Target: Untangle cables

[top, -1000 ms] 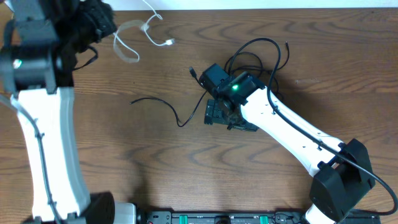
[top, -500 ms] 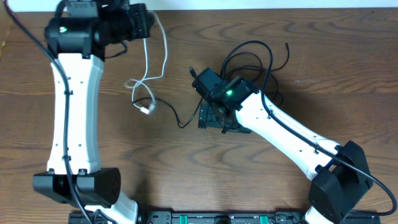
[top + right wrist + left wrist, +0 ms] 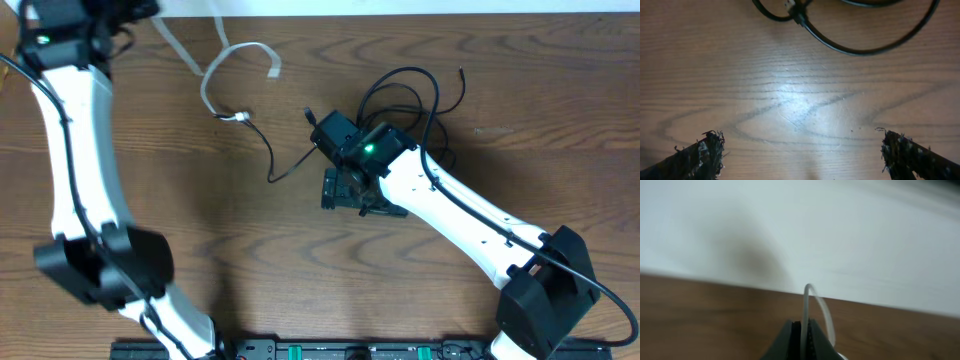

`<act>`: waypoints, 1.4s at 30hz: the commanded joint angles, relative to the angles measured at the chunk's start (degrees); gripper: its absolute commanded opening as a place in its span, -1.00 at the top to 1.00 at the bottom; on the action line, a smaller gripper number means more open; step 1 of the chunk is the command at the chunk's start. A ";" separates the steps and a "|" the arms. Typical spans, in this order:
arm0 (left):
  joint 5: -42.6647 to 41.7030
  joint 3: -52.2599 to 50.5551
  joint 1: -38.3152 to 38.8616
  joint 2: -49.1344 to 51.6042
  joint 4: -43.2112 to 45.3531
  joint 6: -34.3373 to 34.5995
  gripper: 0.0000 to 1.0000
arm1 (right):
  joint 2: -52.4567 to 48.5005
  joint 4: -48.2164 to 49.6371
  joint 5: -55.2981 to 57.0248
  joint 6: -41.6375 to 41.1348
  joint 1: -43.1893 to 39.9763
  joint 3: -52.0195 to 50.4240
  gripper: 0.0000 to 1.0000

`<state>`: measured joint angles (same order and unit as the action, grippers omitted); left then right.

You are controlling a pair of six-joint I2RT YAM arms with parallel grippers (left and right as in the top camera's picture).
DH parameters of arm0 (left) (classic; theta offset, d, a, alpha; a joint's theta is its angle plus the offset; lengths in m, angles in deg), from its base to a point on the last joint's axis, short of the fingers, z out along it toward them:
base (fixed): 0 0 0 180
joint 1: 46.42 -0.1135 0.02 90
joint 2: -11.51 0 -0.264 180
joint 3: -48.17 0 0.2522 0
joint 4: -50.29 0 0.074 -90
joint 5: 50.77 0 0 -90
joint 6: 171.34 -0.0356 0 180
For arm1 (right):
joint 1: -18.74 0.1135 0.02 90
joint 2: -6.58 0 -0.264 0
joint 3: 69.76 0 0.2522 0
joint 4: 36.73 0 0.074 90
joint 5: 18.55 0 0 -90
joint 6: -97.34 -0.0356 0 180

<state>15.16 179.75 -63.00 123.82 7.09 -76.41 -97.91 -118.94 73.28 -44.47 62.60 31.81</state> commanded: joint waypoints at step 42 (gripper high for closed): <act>-0.33 0.17 -0.37 -11.89 -35.82 7.69 -0.89 | 17.35 -3.58 -3.69 13.35 -6.71 0.26 -0.98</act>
<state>14.17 179.16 -63.11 120.26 -25.47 -71.17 -85.15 -122.33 70.02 -33.11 56.35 31.68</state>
